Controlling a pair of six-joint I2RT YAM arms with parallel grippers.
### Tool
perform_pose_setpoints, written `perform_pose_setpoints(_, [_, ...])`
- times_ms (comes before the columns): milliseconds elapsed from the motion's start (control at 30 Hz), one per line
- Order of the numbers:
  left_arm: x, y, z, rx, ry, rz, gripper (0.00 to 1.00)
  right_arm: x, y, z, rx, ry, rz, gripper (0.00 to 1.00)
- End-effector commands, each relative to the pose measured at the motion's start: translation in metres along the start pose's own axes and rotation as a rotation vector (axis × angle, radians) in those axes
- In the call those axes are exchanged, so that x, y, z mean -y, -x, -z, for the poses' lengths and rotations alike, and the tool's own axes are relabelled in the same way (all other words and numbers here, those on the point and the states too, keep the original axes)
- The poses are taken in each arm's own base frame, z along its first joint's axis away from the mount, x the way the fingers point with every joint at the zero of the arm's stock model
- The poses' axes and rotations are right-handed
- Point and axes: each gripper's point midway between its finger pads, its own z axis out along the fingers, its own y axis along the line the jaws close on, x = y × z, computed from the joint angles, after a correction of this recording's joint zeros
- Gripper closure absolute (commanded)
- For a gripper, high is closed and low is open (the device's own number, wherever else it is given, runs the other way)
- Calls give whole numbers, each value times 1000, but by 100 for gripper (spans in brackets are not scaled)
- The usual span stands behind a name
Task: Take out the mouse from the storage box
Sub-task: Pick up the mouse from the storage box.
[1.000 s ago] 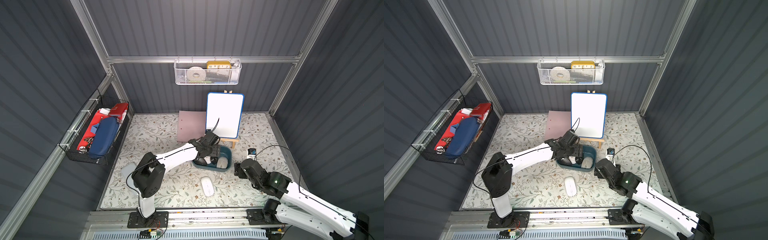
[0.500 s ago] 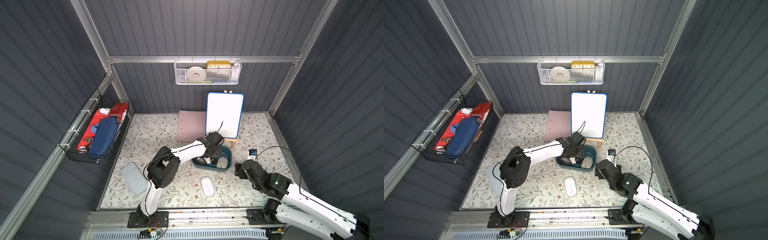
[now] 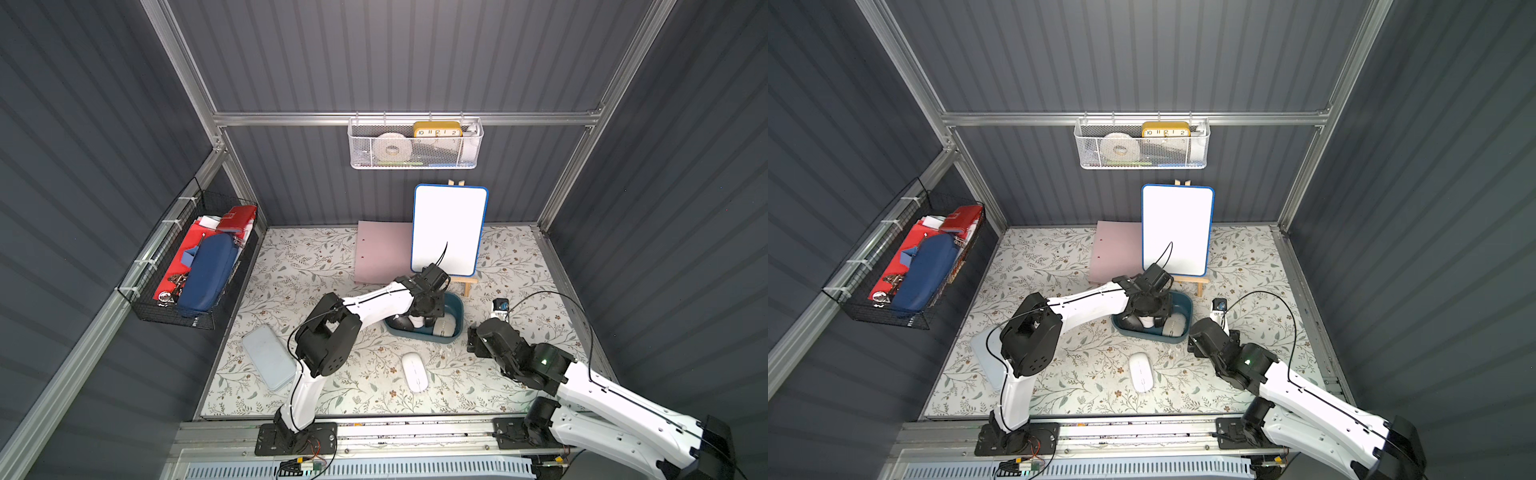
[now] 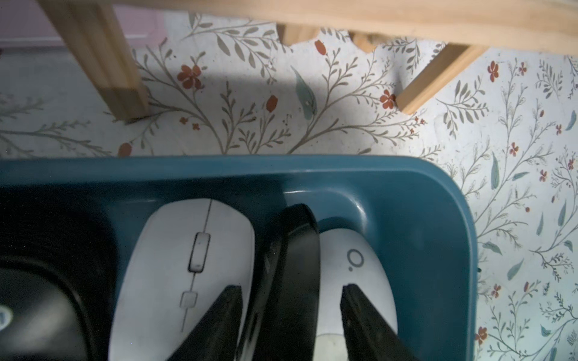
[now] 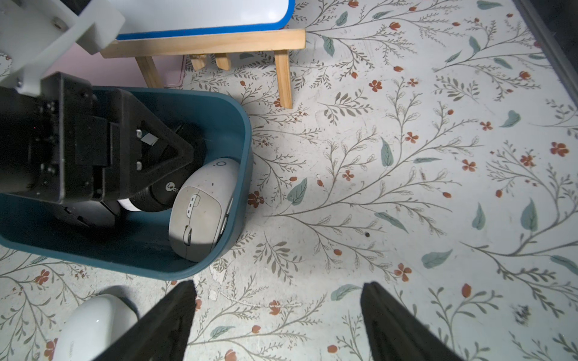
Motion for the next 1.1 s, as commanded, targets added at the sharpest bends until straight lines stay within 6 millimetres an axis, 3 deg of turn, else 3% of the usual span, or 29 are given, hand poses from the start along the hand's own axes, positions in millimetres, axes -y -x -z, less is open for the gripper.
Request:
perform_pose_setpoints(0, [-11, -14, -10, -50, 52, 0, 47, 1, 0, -2, 7, -7, -3, 13])
perform_pose_setpoints(267, [-23, -25, -16, -81, 123, -23, 57, 3, 0, -3, 10, -17, 4, 13])
perform_pose_setpoints(567, [-17, -9, -5, -15, 114, -22, 70, 2, -1, -4, 4, -17, 0, 13])
perform_pose_setpoints(867, [1, 7, 35, 87, 18, 34, 72, 3, -2, -4, 2, -13, 1, 13])
perform_pose_setpoints(1067, [13, 14, 91, 165, -74, 60, 73, 1, -2, -4, -1, -10, -4, 13])
